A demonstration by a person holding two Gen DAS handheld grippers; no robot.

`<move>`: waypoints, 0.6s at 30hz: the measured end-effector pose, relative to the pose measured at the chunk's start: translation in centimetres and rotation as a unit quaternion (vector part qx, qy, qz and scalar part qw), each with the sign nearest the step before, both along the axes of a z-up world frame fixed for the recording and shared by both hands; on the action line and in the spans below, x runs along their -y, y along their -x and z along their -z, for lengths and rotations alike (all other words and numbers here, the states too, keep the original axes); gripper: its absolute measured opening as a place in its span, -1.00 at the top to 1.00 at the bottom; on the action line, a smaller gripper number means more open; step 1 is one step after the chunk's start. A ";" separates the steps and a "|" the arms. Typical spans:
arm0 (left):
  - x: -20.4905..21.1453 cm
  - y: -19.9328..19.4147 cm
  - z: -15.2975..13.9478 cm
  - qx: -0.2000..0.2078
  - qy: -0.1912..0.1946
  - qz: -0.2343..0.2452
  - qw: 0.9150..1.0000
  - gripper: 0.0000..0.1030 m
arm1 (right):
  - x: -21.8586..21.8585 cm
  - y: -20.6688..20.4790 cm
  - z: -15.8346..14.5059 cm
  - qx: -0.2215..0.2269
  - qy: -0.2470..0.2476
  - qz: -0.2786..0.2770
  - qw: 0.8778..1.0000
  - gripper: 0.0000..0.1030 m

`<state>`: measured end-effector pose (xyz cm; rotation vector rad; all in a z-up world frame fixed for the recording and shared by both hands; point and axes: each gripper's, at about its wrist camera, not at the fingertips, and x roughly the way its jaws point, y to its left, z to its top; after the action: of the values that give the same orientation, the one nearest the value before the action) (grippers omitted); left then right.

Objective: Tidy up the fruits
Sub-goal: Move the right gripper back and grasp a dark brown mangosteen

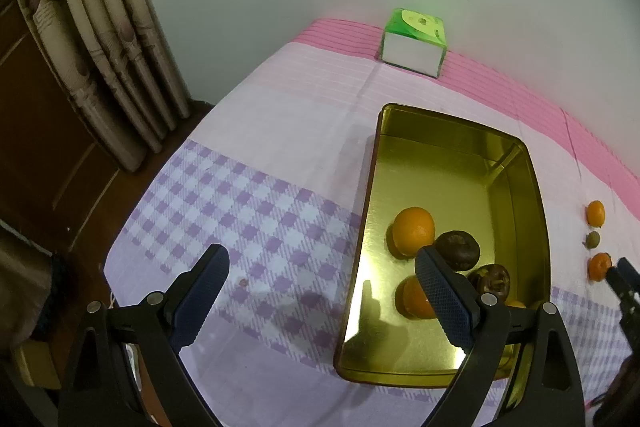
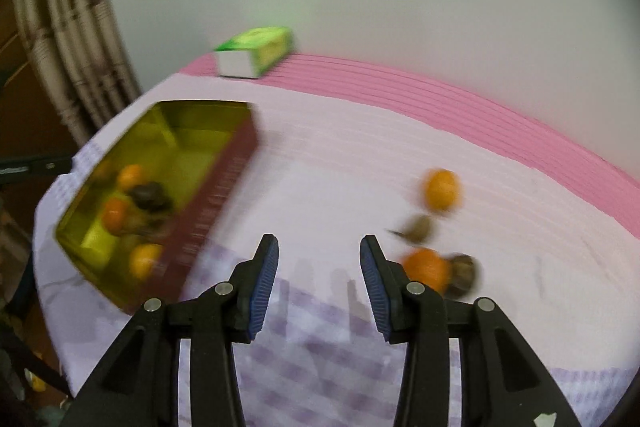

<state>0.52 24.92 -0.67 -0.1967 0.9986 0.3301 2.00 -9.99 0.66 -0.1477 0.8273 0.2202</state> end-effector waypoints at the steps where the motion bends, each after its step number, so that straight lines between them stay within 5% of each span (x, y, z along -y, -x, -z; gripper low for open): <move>1: 0.1 0.0 0.0 0.000 -0.001 0.002 1.000 -0.82 | 1.0 0.0 0.0 0.001 0.003 0.010 1.000 0.22; 9: 0.6 -0.1 0.1 0.006 -0.010 0.013 1.000 -0.82 | 7.2 -0.4 1.5 -0.010 0.012 0.070 0.997 0.22; 18: 1.3 -0.1 -0.1 0.016 -0.028 0.028 0.999 -0.82 | 7.1 -1.3 4.0 -0.022 0.008 0.060 0.998 0.22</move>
<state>0.64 23.63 -0.57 -0.1233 0.9601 0.3024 3.32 -17.06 -3.32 -0.1078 0.8789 0.1042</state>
